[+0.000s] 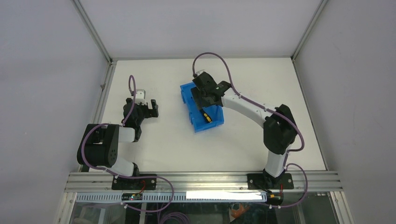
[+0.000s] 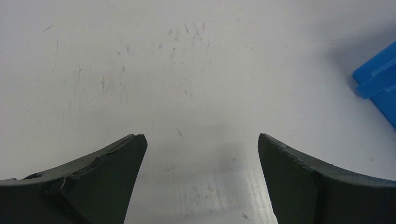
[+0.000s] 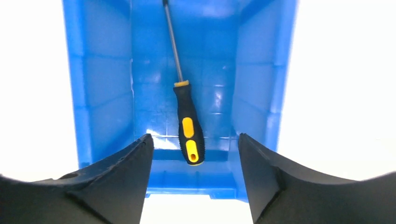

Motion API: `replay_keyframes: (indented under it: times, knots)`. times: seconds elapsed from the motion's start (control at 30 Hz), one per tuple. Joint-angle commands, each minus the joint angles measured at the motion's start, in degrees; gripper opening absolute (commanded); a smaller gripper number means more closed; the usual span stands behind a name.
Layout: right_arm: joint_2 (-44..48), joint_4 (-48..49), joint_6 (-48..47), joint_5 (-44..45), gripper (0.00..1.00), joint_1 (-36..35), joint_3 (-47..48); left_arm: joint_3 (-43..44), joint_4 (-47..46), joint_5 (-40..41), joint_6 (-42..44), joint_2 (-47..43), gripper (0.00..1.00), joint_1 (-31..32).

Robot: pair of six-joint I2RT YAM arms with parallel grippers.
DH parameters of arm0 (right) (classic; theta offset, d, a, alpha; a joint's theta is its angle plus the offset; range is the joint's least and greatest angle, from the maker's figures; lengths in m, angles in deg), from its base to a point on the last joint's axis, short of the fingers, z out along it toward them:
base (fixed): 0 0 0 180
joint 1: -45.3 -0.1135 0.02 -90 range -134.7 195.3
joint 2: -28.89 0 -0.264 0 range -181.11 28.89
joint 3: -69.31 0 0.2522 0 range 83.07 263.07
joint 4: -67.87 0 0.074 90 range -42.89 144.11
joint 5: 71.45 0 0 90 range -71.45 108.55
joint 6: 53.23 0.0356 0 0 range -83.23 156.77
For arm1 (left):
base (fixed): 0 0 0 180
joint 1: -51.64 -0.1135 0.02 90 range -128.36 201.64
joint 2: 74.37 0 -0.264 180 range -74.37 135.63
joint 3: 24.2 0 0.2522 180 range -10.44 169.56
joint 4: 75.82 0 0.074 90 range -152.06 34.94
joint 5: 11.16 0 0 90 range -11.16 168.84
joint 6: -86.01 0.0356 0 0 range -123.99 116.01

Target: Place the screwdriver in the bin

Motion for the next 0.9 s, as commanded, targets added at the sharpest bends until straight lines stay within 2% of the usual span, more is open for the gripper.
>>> replay_keyframes:
  times: [0.0, 0.1, 0.43, 0.53, 0.63, 0.87]
  knots:
    - [10.82, 0.11, -2.03, 6.84, 0.74, 0.67, 1.26, 1.37, -1.83, 0.42, -0.6, -0.85, 0.99, -0.1]
    - [14.96, -0.57, -3.16, 7.13, 0.82, 4.7, -1.44, 1.37, -1.83, 0.39, -0.6, -0.83, 0.99, -0.17]
    - [27.72, -1.66, -3.04, 6.12, 0.91, 29.25, -13.77, 1.37, -1.83, 0.42, -0.63, -0.78, 0.99, -0.09]
    - [30.8, -0.66, -2.21, 5.05, 0.99, 34.86, -17.61, 1.37, -1.87, 0.38, -0.65, -0.78, 0.99, -0.12]
    - [32.24, -0.14, -0.53, 5.57, 0.99, 37.63, -19.96, 1.37, -1.84, 0.43, -0.66, -0.78, 0.99, -0.09]
    - [33.59, 1.43, 0.45, 4.92, 0.99, 38.4, -22.34, 1.38, -1.83, 0.37, -0.67, -0.8, 0.99, -0.13]
